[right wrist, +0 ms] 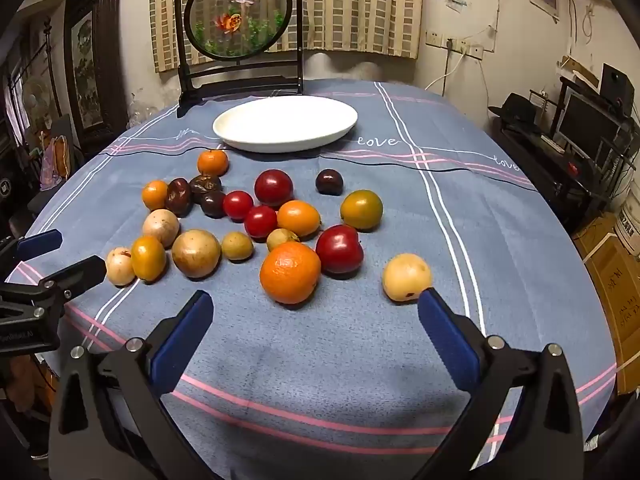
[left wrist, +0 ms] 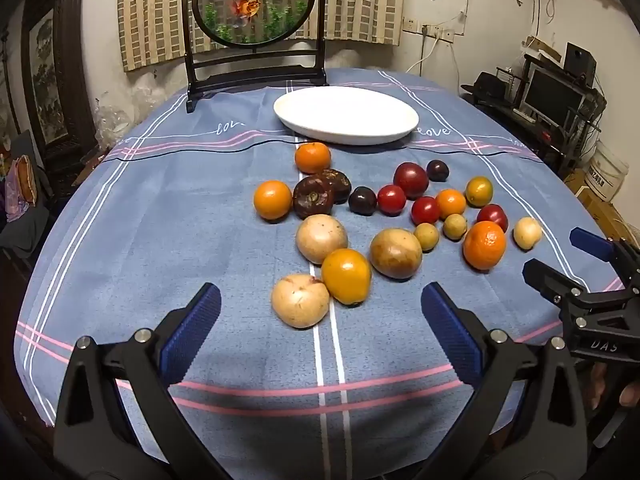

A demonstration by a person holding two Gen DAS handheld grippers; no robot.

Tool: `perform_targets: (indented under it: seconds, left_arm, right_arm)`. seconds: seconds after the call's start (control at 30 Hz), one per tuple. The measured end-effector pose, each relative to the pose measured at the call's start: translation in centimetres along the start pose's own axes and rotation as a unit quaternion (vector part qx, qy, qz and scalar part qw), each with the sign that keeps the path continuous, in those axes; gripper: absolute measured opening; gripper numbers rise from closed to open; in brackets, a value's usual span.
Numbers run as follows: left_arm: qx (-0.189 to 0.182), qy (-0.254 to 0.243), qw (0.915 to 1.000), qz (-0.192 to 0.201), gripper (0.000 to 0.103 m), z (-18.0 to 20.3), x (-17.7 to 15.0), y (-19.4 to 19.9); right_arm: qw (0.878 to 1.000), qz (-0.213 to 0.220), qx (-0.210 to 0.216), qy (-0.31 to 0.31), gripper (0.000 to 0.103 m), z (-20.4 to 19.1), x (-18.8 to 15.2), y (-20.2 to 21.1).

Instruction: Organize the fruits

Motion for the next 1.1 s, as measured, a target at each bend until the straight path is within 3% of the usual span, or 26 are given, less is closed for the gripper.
perform_targets:
  seconds: [0.57,1.1]
  left_arm:
    - [0.032,0.009,0.9994,-0.012,0.101,-0.7,-0.7,-0.5]
    - [0.036,0.014,0.9991,-0.015,0.101,-0.8,-0.9,-0.5]
  right_arm:
    - [1.0,-0.009,0.0,-0.007,0.102,0.4,-0.6,-0.5]
    - [1.0,-0.012,-0.005,-0.017,0.102,0.9,-0.7,-0.2]
Point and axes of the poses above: each gripper's, at about its wrist camera, not at the fingertips, and y roughly against the way its jaws point, z to its right, x to its top, the point moved 10 cm from there along -y, roughly the way its jaws point, and after that the axes turned 7 degrees about z, right-handed, at the moved point
